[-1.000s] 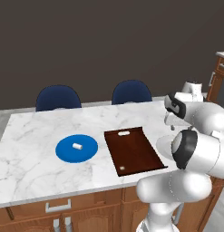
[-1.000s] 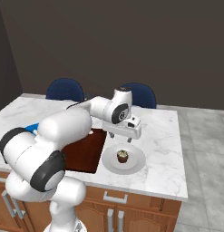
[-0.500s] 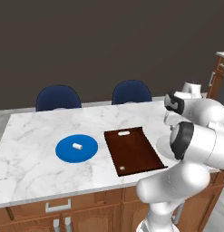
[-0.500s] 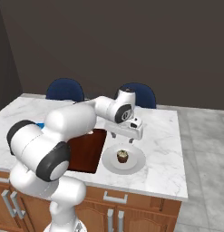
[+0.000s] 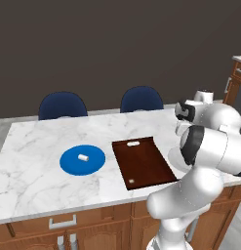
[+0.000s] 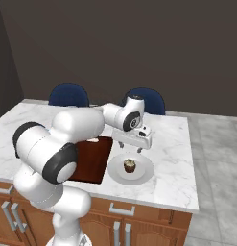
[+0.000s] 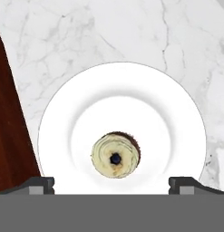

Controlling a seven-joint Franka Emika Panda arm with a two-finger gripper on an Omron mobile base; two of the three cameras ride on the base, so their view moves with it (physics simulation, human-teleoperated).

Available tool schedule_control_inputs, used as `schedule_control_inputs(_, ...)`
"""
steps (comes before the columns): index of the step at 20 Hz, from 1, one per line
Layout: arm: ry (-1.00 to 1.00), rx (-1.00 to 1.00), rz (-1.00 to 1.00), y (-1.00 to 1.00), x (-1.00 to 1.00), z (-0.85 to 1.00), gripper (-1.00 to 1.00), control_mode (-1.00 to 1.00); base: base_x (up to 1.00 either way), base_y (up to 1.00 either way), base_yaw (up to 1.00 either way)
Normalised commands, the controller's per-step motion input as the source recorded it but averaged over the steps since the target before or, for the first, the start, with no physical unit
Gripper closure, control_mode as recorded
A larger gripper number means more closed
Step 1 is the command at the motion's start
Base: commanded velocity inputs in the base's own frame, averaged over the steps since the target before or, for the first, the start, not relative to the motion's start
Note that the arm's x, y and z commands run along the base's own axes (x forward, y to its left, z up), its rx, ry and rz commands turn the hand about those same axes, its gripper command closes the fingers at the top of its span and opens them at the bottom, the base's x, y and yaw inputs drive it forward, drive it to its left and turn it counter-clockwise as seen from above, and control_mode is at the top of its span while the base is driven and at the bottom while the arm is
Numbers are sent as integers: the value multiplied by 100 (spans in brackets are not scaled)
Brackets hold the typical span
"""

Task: Move the dessert items from the plates to the tray.

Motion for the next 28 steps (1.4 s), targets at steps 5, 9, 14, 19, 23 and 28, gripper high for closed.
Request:
schedule_control_inputs(5, 7, 0, 0, 0, 0, -37, -100, -100, 0, 0, 0)
schedule_control_inputs(9, 6, 0, 0, 0, 0, -34, -100, -100, 0, 0, 0)
schedule_control_inputs(14, 1, 0, 0, 0, -8, -28, -100, -100, 0, 0, 0)
schedule_control_inputs(19, 0, 0, 0, 0, -12, -14, -100, -100, 0, 0, 0)
schedule_control_inputs(23, 0, 0, 0, 0, -7, -11, -100, -100, 0, 0, 0)
schedule_control_inputs(28, 0, 0, 0, 0, 0, -13, -100, -100, 0, 0, 0)
